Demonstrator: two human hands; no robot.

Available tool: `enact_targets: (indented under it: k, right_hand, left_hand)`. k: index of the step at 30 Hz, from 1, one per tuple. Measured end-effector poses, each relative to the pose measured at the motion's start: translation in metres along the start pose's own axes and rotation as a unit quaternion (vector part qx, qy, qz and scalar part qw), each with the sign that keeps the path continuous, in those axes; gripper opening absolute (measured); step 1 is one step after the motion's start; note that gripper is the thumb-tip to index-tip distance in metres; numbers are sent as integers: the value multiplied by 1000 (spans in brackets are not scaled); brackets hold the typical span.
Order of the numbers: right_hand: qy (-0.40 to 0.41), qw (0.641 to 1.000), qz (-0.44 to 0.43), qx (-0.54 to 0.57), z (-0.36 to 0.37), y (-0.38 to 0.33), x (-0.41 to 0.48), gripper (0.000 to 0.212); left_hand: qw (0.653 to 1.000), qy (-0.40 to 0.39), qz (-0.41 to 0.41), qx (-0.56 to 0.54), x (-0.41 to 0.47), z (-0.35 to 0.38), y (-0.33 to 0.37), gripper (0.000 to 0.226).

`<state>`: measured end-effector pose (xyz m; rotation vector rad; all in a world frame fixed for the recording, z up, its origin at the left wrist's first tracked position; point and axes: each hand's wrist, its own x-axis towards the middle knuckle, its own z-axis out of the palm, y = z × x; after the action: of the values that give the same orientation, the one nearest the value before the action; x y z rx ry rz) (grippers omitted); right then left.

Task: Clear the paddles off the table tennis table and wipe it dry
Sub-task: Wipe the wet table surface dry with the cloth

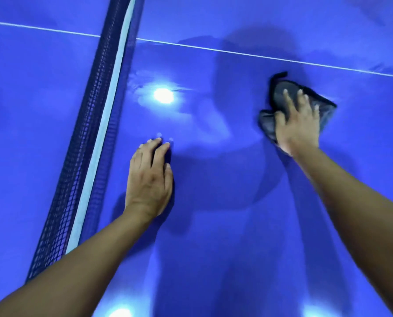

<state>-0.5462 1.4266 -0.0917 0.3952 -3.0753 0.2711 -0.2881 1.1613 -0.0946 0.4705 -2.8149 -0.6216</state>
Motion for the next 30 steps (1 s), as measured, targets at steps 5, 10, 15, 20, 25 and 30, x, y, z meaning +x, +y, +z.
enact_targets:
  k: [5, 10, 15, 20, 25, 30]
  right_hand:
    - [-28, 979, -201, 12, 36, -183, -29, 70]
    - [-101, 939, -327, -5, 52, -300, -78, 63]
    - [-78, 953, -292, 21, 39, -258, -80, 62]
    - [-27, 986, -154, 62, 13, -98, -71, 65]
    - [-6, 995, 96, 12, -28, 98, -86, 68]
    - [-8, 974, 228, 7, -35, 134, -92, 69]
  left_hand:
    - [1000, -5, -1, 26, -66, -14, 6, 43]
    - [999, -29, 11, 35, -97, -13, 1, 49]
    - [998, -41, 1, 52, -92, -18, 7, 50]
    - [997, -46, -14, 61, -94, -20, 8, 51]
    - [996, -51, -13, 66, -93, -18, 10, 51]
    - [998, -17, -6, 67, -96, -16, 8, 51]
